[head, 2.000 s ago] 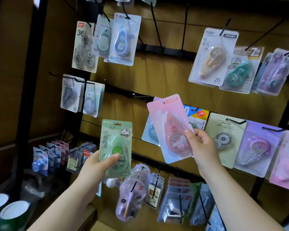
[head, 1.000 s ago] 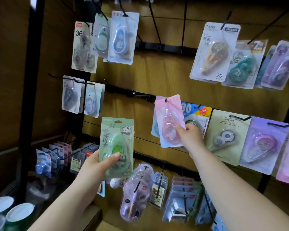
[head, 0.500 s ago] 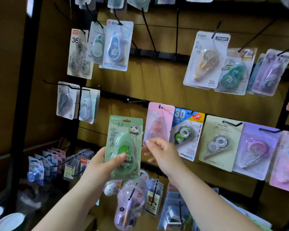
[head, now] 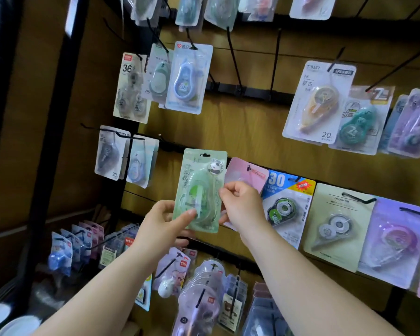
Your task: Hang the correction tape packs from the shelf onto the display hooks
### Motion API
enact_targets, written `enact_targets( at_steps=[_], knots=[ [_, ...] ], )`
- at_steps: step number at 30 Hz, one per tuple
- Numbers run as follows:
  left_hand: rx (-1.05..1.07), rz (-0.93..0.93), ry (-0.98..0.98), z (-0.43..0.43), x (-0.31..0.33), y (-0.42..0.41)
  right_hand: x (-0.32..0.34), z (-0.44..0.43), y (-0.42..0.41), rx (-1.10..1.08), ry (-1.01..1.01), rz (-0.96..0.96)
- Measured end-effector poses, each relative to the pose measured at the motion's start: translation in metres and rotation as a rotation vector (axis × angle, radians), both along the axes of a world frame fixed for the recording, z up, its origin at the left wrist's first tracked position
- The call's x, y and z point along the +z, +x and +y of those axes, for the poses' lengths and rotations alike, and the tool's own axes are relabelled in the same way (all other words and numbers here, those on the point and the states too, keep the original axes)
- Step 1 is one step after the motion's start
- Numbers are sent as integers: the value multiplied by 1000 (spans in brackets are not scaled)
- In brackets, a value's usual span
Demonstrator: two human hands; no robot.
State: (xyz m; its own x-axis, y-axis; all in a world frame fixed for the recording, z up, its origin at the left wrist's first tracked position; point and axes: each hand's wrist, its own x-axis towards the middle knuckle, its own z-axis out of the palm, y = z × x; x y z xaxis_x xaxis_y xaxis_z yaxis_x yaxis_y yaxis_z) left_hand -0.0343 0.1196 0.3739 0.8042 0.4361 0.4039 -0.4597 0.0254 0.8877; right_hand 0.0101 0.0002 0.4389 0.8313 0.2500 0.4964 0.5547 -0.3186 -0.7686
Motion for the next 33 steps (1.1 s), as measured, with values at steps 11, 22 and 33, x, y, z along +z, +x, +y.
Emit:
enact_targets(
  at_steps=[11,22,33],
  knots=[
    [73,26,87,8,1,0,1,20,8,-4,14,86],
    [96,43,92,8,-9,12,-7,19,19,3,37,86],
    [140,28,128,6,-14,19,-12,17,27,-18,49,87]
  ],
)
